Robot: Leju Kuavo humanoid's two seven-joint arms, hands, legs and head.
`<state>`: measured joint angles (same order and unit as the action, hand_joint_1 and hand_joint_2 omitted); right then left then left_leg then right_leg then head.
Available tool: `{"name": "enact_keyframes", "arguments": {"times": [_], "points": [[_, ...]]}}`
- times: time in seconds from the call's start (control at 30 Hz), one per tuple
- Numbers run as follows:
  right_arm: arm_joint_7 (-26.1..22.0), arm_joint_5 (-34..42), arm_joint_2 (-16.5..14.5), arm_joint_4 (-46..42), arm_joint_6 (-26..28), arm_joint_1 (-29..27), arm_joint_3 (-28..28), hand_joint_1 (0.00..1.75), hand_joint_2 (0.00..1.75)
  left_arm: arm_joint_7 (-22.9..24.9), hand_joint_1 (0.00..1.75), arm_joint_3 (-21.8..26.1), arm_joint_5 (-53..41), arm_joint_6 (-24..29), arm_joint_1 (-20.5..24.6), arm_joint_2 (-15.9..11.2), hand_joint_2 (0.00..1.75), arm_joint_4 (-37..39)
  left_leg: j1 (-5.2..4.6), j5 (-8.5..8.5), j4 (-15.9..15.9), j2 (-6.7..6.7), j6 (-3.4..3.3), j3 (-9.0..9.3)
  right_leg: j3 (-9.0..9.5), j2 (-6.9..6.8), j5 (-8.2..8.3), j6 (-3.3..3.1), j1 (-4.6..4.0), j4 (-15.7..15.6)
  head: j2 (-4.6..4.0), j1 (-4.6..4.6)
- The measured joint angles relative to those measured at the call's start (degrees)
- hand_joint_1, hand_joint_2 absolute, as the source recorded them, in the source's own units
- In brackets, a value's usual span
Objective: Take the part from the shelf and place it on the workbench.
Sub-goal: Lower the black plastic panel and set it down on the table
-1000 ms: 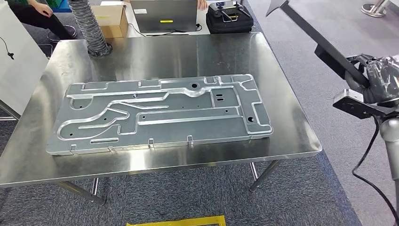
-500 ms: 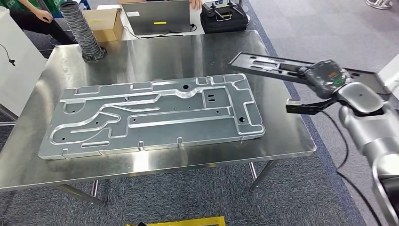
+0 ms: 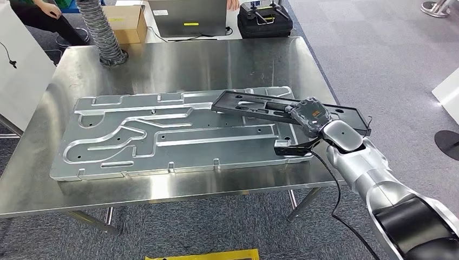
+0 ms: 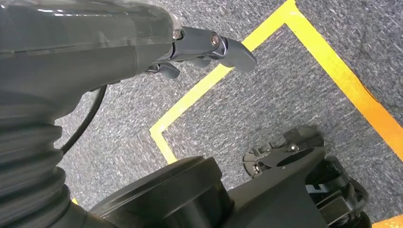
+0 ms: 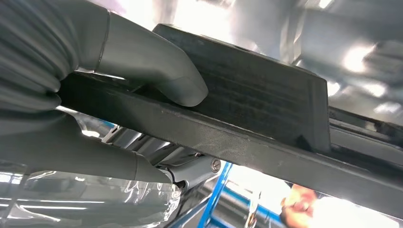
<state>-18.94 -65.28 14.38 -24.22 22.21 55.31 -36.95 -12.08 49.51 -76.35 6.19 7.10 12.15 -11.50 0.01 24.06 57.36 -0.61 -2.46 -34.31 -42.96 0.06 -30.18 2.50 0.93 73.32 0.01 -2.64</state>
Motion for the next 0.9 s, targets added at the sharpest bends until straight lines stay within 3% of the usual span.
{"name": "enact_keyframes", "arguments": {"times": [0.07, 0.13, 0.2, 0.3, 0.33, 0.43, 0.47, 0.5, 0.57, 0.63, 0.67, 0.8, 0.83, 0.9], "points": [[0.1, 0.0, -0.5, 0.3, 0.0, -0.3, -0.1, 1.75, 1.75, 0.0, 0.0, 0.0, 0.0, -0.1, 0.0, 0.0, 1.75, 0.0, 0.0, 0.37, 0.3, -0.04, 0.29, 0.13, 3.37, -0.01, 4.14, -0.31, -0.01, -7.7, -0.01, 0.0], [-0.1, 0.1, -1.0, 0.5, 0.0, -0.3, -0.2, 1.75, 1.75, 0.0, 0.0, 0.0, -0.2, -0.1, 0.0, 0.0, 1.75, 0.0, -0.15, 0.77, 0.7, -0.05, 0.74, 0.08, 6.32, 0.01, 6.37, -0.87, -0.35, -14.0, -0.01, 0.01], [-0.6, 0.4, -1.5, 0.6, 0.0, -0.4, -0.3, 1.75, 1.75, -0.1, 0.0, -0.1, -0.4, -0.1, 0.1, 0.0, 1.75, 0.0, -0.27, 0.93, 0.8, -0.03, 1.22, 0.05, 6.86, 0.08, 6.33, -1.45, -0.7, -15.1, 0.0, 0.01], [-1.7, 1.1, -2.6, 0.7, 0.0, -0.5, -0.3, 1.75, 1.75, -0.1, 0.0, -0.2, -0.5, -0.1, 0.2, 0.0, 1.75, 0.0, -0.3, 2.13, 2.1, 0.06, 2.12, -0.27, 7.21, 0.05, 6.44, -2.45, -0.3, -15.6, 0.0, -0.01], [-1.8, 1.2, -3.0, 0.7, 0.0, -0.5, -0.3, 1.75, 1.75, -0.2, 0.0, -0.3, -0.5, 0.0, 0.3, 0.0, 1.75, 0.0, -0.26, 3.54, 4.3, 0.11, 2.44, -1.21, 7.38, 0.0, 6.48, -2.77, -0.16, -15.7, -0.01, -0.01], [-2.1, 1.2, -4.1, 0.7, 0.0, -0.7, -0.3, 1.75, 1.75, -0.4, 0.0, -0.5, -0.5, 0.1, 0.7, 0.0, 1.75, 0.0, 0.06, 8.46, 15.2, 0.19, 3.05, -6.12, 7.52, -0.09, 6.38, -3.19, -0.25, -15.8, -0.01, 0.0], [-2.2, 1.2, -4.5, 0.7, 0.0, -0.8, -0.3, 1.31, 1.31, -0.4, 0.0, -0.6, -0.5, 0.2, 0.8, 0.0, 1.75, 0.0, 0.13, 8.69, 17.1, 0.2, 3.16, -7.03, 7.57, -0.07, 6.34, -3.21, -0.26, -15.7, -0.01, 0.0], [-2.3, 1.1, -4.9, 0.7, -0.1, -0.8, -0.3, 0.87, 0.87, -0.4, 0.0, -0.7, -0.5, 0.3, 1.0, 0.0, 1.75, 0.0, 0.2, 7.8, 16.8, 0.22, 3.21, -6.91, 7.65, -0.02, 6.3, -3.21, -0.25, -15.7, -0.01, 0.0], [-2.3, 0.9, -5.7, 0.7, -0.2, -0.7, -0.3, 0.0, 0.0, -0.1, 0.0, -1.0, -0.7, 1.0, 1.0, 0.0, 1.75, 0.0, 0.37, 3.65, 10.2, 0.27, 3.09, -3.91, 7.91, 0.15, 6.06, -3.02, -0.23, -15.5, -0.01, 0.0], [-2.3, 0.8, -6.2, 0.7, -0.2, -0.5, -0.3, 0.0, 0.0, 0.7, 0.0, -1.2, -0.9, 2.2, 0.8, 0.0, 1.75, 0.0, 0.34, 1.09, 3.4, 0.29, 2.75, -0.8, 7.89, 0.27, 5.81, -2.58, -0.44, -15.2, -0.01, 0.0], [-2.2, 0.8, -6.4, 0.7, -0.3, -0.4, -0.3, 0.0, 0.0, 1.1, 0.0, -1.3, -1.0, 2.8, 0.8, 0.0, 1.75, 0.0, 0.3, 0.87, 1.8, 0.26, 2.53, -0.17, 7.76, 0.28, 5.78, -2.32, -0.55, -15.1, -0.01, 0.0], [-2.2, 0.6, -6.7, 0.6, -0.2, -0.3, -0.3, 0.0, 0.0, 1.2, 0.0, -1.4, -0.5, 3.5, 0.5, 0.1, 0.0, 0.0, 0.32, 0.72, 0.8, 0.15, 1.14, 0.14, 7.31, 0.16, 5.2, -1.05, -0.4, -14.4, -0.01, 0.0], [-2.2, 0.6, -6.7, 0.6, -0.2, -0.3, -0.3, 0.0, 0.0, 1.1, 0.0, -1.4, -0.3, 3.3, 0.5, 0.1, 0.0, 0.0, 0.42, 0.56, 0.6, 0.16, 0.82, 0.22, 6.52, 0.14, 4.01, -0.77, -0.31, -12.5, -0.01, 0.0], [-2.2, 0.6, -6.7, 0.6, -0.2, -0.4, -0.3, 0.0, 0.0, 1.4, 0.0, -1.4, -0.1, 2.8, 0.5, 0.1, 0.0, 0.0, 0.44, 0.49, 0.5, 0.17, 0.49, 0.25, 3.18, 0.11, 0.39, -0.37, -0.19, -5.4, -0.01, 0.0]]}}
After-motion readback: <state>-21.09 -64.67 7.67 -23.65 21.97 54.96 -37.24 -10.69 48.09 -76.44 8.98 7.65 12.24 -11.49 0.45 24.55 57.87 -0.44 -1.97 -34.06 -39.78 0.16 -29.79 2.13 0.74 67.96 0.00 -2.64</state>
